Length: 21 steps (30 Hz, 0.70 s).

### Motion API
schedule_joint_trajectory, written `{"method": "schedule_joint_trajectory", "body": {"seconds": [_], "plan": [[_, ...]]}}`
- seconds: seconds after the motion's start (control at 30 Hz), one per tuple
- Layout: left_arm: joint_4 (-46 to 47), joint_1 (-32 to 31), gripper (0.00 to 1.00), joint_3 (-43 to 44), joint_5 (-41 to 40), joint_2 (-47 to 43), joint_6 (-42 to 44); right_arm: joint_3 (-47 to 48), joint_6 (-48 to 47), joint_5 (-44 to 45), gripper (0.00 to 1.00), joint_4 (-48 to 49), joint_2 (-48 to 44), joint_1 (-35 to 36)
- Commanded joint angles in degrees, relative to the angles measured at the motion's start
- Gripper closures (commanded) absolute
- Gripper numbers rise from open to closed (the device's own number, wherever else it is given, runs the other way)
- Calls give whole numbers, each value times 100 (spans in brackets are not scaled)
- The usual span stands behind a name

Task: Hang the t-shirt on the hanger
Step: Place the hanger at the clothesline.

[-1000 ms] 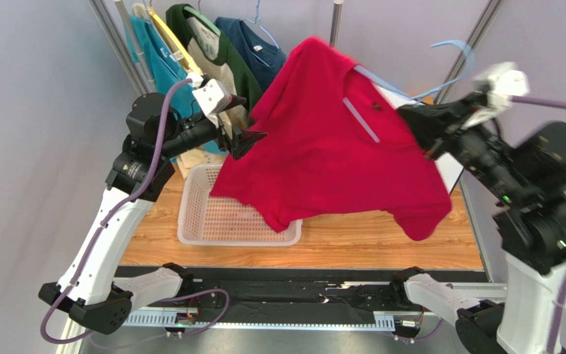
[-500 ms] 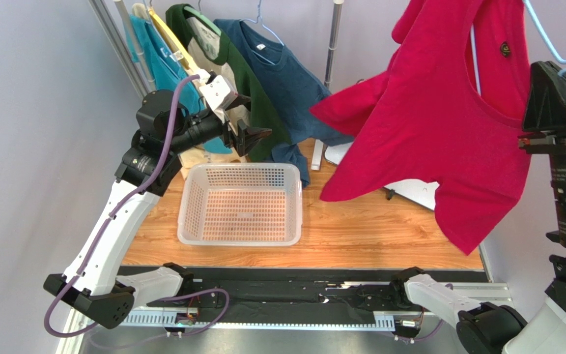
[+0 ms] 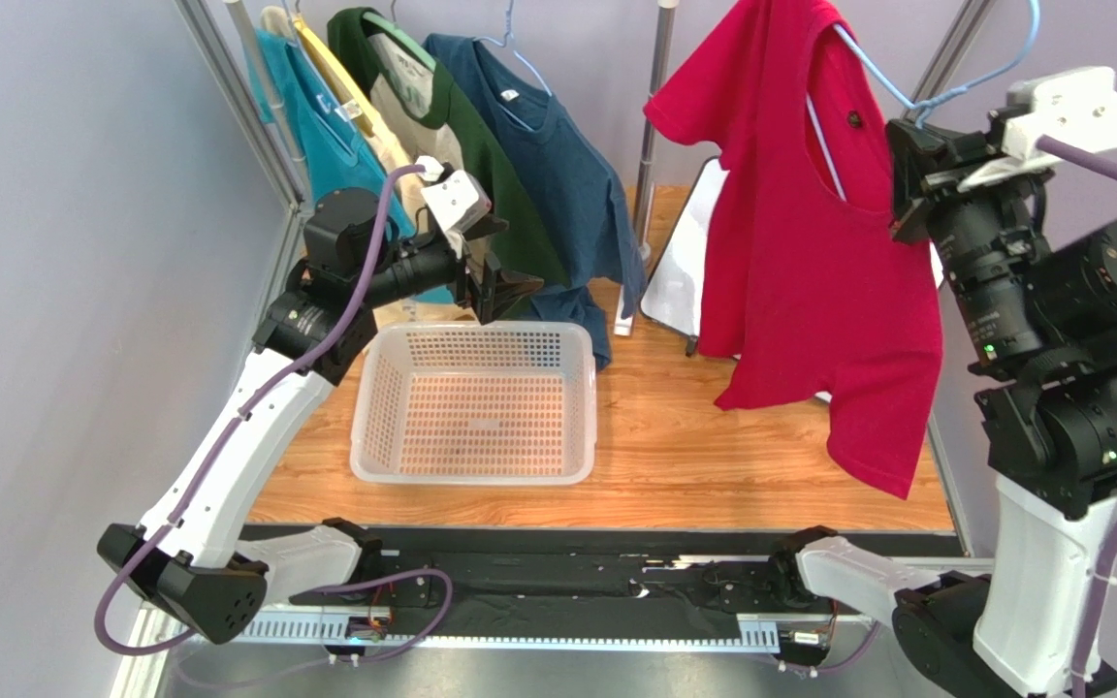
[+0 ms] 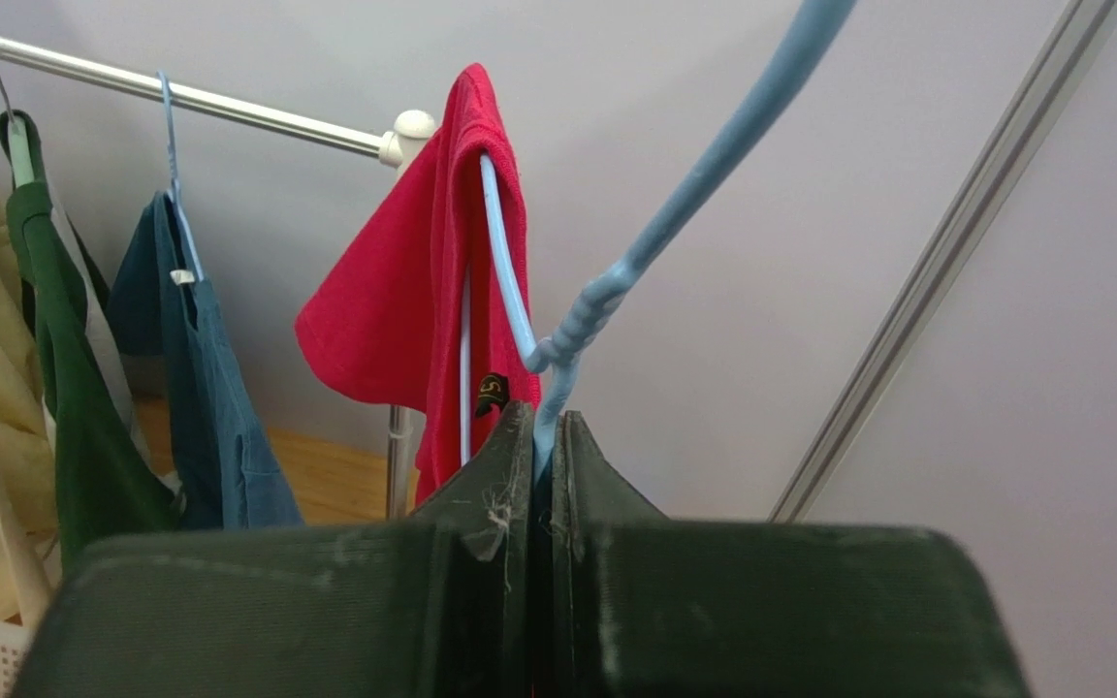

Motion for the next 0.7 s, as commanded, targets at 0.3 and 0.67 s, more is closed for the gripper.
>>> {"method": "schedule_joint_trajectory", "body": {"seconds": [0.3,0.67], "plan": [[2544,-544,13,330,18,1334,-173,868,1506,-1784,100,1551,841,-20],[3608,-1230,18,1859,-1796,3575,-67,544,1411,-1531,100,1798,1007,-20]]}}
